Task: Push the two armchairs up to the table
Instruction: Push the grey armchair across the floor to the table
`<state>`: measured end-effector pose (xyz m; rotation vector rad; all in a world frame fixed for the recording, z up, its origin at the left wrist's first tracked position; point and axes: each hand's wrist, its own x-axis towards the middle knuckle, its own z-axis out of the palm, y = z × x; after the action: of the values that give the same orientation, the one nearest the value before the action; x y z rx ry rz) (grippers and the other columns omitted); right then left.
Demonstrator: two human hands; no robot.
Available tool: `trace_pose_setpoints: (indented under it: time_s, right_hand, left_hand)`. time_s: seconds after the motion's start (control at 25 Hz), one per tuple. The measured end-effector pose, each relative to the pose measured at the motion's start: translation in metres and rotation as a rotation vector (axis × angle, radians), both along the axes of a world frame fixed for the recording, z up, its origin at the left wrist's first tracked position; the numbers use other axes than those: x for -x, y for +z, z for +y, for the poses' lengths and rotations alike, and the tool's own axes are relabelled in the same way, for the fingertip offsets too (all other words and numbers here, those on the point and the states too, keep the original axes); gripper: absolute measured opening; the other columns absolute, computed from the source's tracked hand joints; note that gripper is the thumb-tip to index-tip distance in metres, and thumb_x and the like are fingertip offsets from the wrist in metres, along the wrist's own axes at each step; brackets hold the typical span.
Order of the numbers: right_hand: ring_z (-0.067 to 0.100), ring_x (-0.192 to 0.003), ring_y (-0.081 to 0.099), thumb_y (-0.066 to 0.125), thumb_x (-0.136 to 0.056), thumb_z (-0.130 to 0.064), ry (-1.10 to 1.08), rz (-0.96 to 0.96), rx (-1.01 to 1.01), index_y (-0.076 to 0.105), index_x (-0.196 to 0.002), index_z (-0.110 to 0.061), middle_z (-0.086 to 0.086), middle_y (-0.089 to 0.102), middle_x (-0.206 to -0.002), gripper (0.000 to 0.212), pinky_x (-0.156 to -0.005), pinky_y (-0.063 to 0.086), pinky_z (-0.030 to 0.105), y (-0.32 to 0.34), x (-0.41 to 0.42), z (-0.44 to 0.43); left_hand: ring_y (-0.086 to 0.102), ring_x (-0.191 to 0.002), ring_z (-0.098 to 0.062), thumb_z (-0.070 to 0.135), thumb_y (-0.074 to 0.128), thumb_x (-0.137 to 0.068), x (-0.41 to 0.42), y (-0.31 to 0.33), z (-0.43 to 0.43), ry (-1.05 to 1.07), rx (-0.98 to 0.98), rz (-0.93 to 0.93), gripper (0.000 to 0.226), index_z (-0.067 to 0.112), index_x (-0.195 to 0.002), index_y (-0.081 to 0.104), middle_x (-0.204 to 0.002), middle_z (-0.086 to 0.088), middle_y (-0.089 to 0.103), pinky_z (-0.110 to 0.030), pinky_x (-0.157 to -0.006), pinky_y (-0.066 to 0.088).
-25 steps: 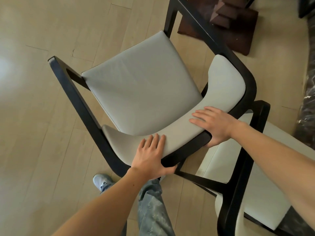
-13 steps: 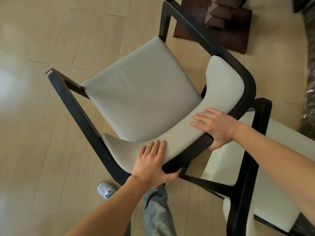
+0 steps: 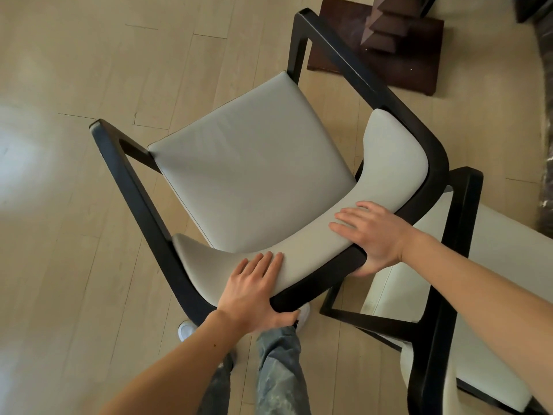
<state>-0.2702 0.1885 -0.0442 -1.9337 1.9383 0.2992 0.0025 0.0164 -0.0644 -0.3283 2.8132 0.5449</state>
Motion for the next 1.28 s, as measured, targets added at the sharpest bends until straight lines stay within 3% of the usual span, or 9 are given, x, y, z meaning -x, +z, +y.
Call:
trace_pose_setpoints:
  time_s: [0.28,0.48,0.72,0.96,1.12,1.28]
  right_hand:
    - [0.034,-0.121,0.060,0.051,-0.067,-0.086,-0.117,-0.035,-0.015,0.053,-0.131,-0.011,0.015,0.063,-0.129,0.099,-0.107,0.044,0.051,-0.002,-0.070,-0.002]
    - [0.033,-0.126,0.058,0.054,-0.065,-0.086,-0.216,-0.025,-0.010,0.053,-0.134,-0.012,0.015,0.061,-0.135,0.101,-0.109,0.042,0.052,-0.005,-0.126,-0.007]
    - [0.029,-0.138,0.046,0.042,-0.066,-0.091,-0.332,0.006,-0.067,0.046,-0.144,-0.016,0.011,0.050,-0.149,0.109,-0.118,0.027,0.049,-0.007,-0.183,-0.020]
    - [0.030,-0.135,0.050,0.043,-0.067,-0.090,-0.379,0.034,-0.022,0.050,-0.141,-0.014,0.012,0.055,-0.145,0.107,-0.115,0.033,0.049,-0.010,-0.228,-0.032]
    - [0.031,-0.126,0.059,0.048,-0.066,-0.088,-0.360,0.049,0.036,0.057,-0.134,-0.012,0.012,0.062,-0.137,0.103,-0.109,0.042,0.050,-0.011,-0.228,-0.030]
    - [0.031,-0.126,0.058,0.047,-0.067,-0.088,-0.350,0.043,0.058,0.057,-0.135,-0.011,0.013,0.062,-0.137,0.102,-0.110,0.042,0.051,-0.014,-0.229,-0.028]
  left_hand:
    - [0.043,-0.138,-0.029,0.089,0.046,-0.068,-0.048,0.009,-0.031,-0.116,0.006,-0.101,0.113,0.014,-0.152,0.035,-0.150,-0.008,0.046,-0.045,-0.114,0.027]
    - [0.043,-0.137,-0.027,0.091,0.041,-0.068,-0.085,0.009,-0.057,-0.197,0.017,-0.110,0.114,0.015,-0.152,0.033,-0.149,-0.006,0.047,-0.043,-0.115,0.028]
    - [0.042,-0.136,-0.027,0.089,0.042,-0.068,-0.120,0.006,-0.091,-0.283,0.000,-0.066,0.111,0.017,-0.152,0.030,-0.148,-0.004,0.046,-0.041,-0.115,0.025]
    - [0.035,-0.141,-0.025,0.089,0.042,-0.067,-0.146,0.006,-0.120,-0.339,0.001,-0.065,0.112,0.020,-0.153,0.024,-0.153,-0.002,0.041,-0.037,-0.117,0.018]
    - [0.040,-0.136,-0.025,0.089,0.044,-0.066,-0.146,0.004,-0.119,-0.328,-0.003,-0.036,0.110,0.019,-0.150,0.029,-0.147,-0.002,0.047,-0.038,-0.116,0.022]
    - [0.043,-0.136,-0.025,0.088,0.046,-0.065,-0.148,0.004,-0.116,-0.310,0.011,-0.034,0.110,0.019,-0.150,0.032,-0.147,-0.002,0.048,-0.038,-0.115,0.024]
